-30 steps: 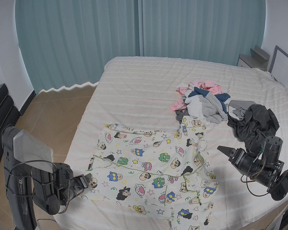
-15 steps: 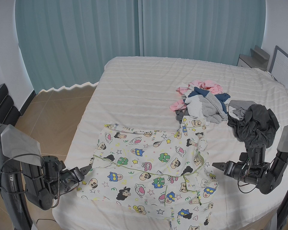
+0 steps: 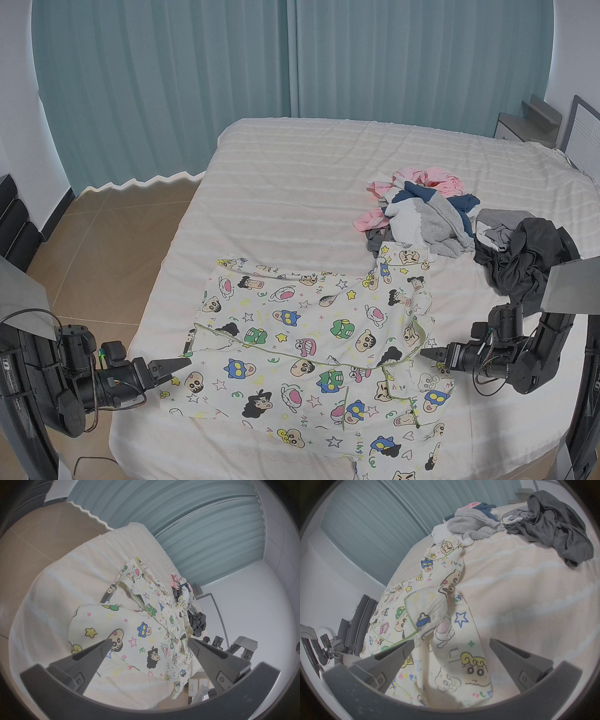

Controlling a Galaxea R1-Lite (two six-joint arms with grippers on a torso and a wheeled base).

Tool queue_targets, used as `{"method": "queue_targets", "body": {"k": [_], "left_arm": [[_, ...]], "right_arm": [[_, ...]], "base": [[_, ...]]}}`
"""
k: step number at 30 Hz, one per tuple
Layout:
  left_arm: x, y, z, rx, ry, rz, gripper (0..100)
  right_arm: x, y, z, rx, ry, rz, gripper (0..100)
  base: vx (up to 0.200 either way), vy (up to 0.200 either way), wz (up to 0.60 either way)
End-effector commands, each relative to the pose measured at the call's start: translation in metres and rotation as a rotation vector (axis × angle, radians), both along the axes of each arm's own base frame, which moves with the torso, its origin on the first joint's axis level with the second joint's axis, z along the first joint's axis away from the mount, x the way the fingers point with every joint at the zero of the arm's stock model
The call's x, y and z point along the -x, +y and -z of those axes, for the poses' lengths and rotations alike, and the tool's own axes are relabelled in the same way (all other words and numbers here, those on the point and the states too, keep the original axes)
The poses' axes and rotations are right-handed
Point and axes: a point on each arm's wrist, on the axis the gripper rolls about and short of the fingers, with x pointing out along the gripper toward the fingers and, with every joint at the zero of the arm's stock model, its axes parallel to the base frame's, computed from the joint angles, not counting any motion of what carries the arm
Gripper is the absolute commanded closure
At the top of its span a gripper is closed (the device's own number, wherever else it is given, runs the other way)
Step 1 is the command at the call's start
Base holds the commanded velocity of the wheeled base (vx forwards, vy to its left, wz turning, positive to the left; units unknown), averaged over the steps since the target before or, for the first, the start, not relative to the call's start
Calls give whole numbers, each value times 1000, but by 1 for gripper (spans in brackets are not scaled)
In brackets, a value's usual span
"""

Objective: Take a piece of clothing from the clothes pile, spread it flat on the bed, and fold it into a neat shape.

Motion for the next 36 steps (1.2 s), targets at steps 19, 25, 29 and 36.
{"method": "queue_targets", "body": {"k": [19, 25, 29, 36], "left_arm": [[0, 6, 11, 2, 32, -16, 0], [0, 6, 11, 2, 32, -15, 0], [0, 6, 11, 3, 33, -17, 0], [0, 6, 11, 3, 33, -15, 0]], "right_arm": [[-10, 5, 16, 10, 17, -18, 0], [1, 3, 16, 9, 20, -24, 0], [7, 4, 16, 6, 0, -35, 0], [15, 1, 18, 14, 21, -35, 0]], "base": [[0, 0, 0], [0, 0, 0], [0, 0, 0], [0, 0, 0]]}}
